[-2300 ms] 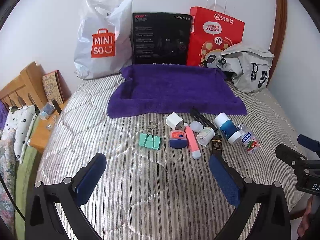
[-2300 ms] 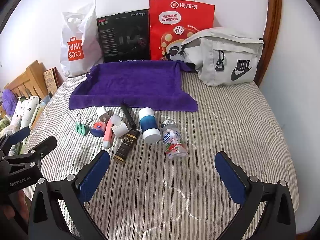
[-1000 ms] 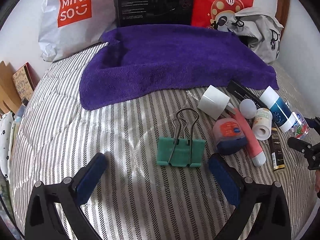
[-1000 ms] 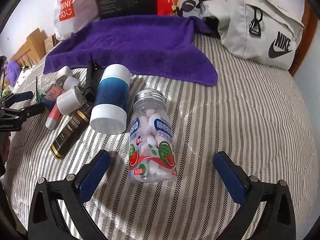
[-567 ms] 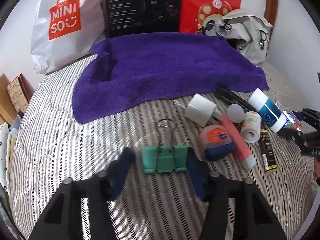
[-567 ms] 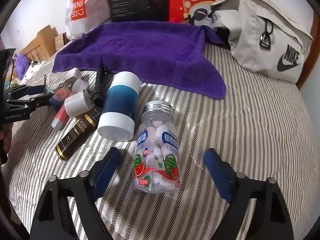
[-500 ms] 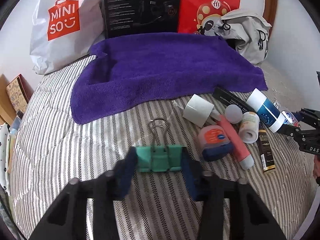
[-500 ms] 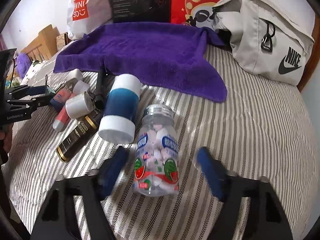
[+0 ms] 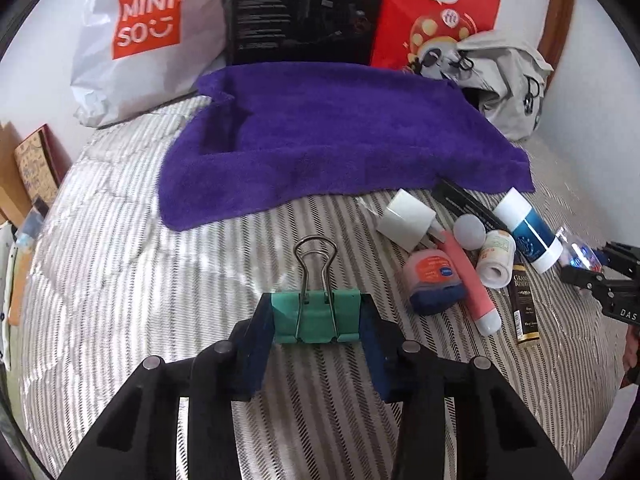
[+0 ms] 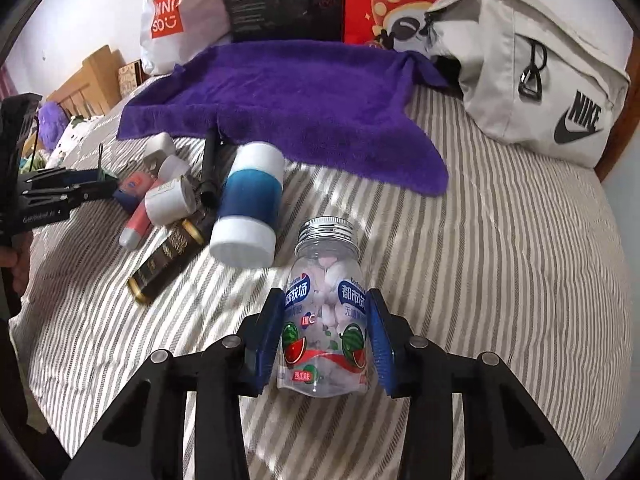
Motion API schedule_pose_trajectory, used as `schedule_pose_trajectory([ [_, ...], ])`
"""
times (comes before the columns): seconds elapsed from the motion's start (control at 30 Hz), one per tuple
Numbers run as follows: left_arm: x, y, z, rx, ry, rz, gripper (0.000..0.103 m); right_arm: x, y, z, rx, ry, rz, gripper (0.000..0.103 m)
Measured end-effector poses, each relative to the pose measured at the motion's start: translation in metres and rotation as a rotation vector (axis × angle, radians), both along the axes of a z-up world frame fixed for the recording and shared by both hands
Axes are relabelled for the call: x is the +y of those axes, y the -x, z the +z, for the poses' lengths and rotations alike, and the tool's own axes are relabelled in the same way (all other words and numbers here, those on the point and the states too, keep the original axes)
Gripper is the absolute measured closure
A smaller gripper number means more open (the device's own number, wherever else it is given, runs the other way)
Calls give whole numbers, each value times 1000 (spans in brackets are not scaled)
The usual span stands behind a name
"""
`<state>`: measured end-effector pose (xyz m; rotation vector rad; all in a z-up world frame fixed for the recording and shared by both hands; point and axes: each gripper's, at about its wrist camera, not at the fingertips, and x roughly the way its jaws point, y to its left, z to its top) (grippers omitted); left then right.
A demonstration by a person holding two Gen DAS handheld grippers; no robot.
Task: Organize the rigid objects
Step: 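Grasp the green binder clip with the left tool while the right tool grasps the clear candy bottle, then carry the clip and bottle onto the purple towel and open both tools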
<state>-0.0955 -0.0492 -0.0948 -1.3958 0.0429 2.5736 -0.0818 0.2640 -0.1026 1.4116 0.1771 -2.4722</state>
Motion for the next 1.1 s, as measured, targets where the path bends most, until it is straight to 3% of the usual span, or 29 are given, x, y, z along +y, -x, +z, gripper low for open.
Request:
schedule_pose_trajectory([
  [0.37,-3,3,40,32,-6,11,64,16,-5,23,14,46,-28,62],
  [0.63,-2,30,73,73,-5,17,64,15,14,41,33,107,-33,62],
  [0.87,8,83,83,85,-2,7,64,5,68,60,68,152,-38,62],
  [1.1,16,149,69,72,-32,2,64,-15,147,65,77,207,-28,62],
])
